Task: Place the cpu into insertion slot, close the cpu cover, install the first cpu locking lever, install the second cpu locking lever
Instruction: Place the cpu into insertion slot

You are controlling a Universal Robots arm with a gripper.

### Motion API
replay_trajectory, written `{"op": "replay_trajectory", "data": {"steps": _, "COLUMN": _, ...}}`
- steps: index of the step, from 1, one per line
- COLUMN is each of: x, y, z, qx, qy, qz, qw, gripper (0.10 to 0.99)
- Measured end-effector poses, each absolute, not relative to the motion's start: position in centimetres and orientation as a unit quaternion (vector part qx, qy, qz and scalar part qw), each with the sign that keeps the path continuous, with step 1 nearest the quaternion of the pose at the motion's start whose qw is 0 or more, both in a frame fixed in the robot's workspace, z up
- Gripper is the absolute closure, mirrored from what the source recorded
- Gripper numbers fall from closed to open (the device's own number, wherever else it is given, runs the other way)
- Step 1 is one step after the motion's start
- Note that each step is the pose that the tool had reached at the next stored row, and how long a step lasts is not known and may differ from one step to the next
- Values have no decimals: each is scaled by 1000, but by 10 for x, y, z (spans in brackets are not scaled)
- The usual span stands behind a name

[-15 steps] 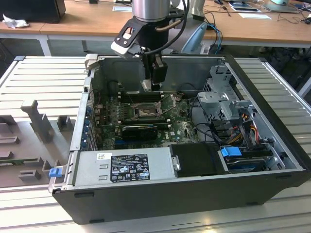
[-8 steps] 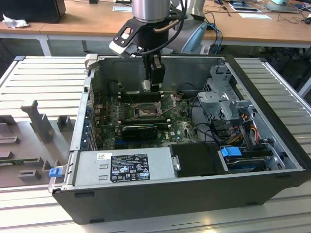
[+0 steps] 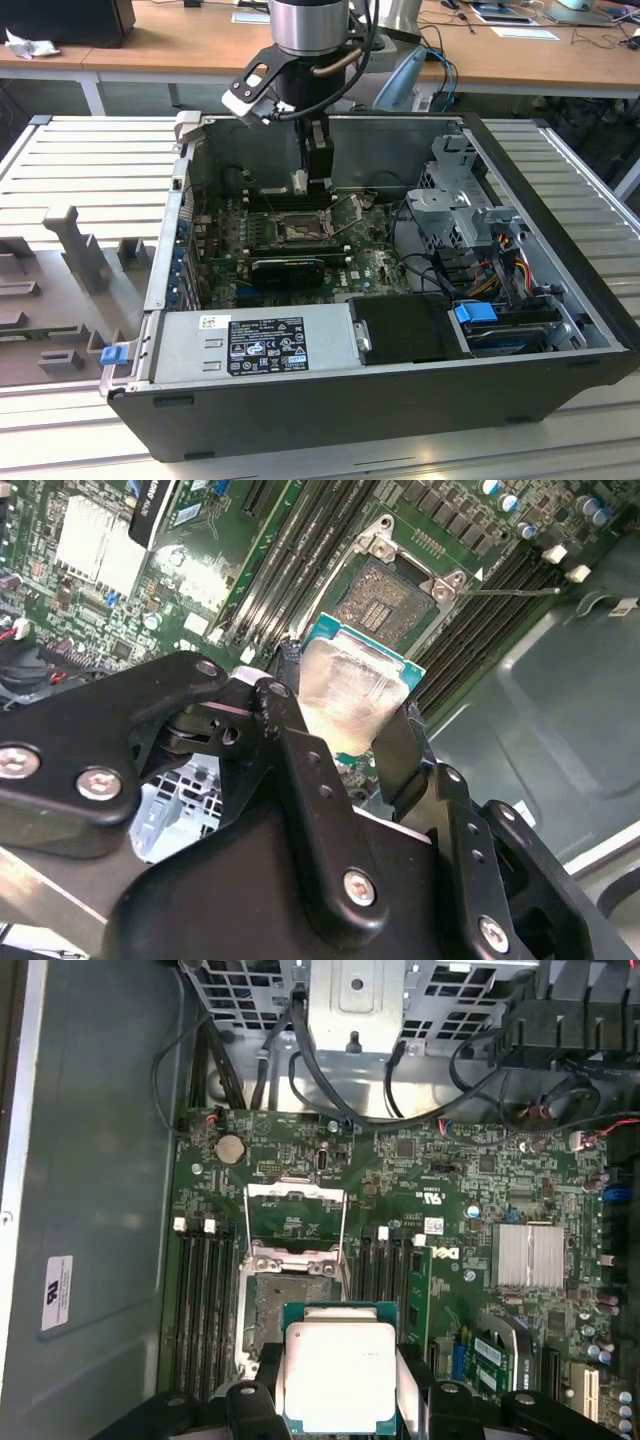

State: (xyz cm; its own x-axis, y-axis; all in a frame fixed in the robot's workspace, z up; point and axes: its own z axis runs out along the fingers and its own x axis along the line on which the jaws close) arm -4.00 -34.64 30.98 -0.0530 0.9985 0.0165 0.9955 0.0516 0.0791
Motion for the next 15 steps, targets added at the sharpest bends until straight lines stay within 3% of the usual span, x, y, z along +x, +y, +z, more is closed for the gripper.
{"op": "replay_trajectory", "data": {"steps": 15, "x": -41, "y": -346, "z": 287, "qx": 686, "qy": 727, "qz": 33, "qw": 20, "gripper": 553}}
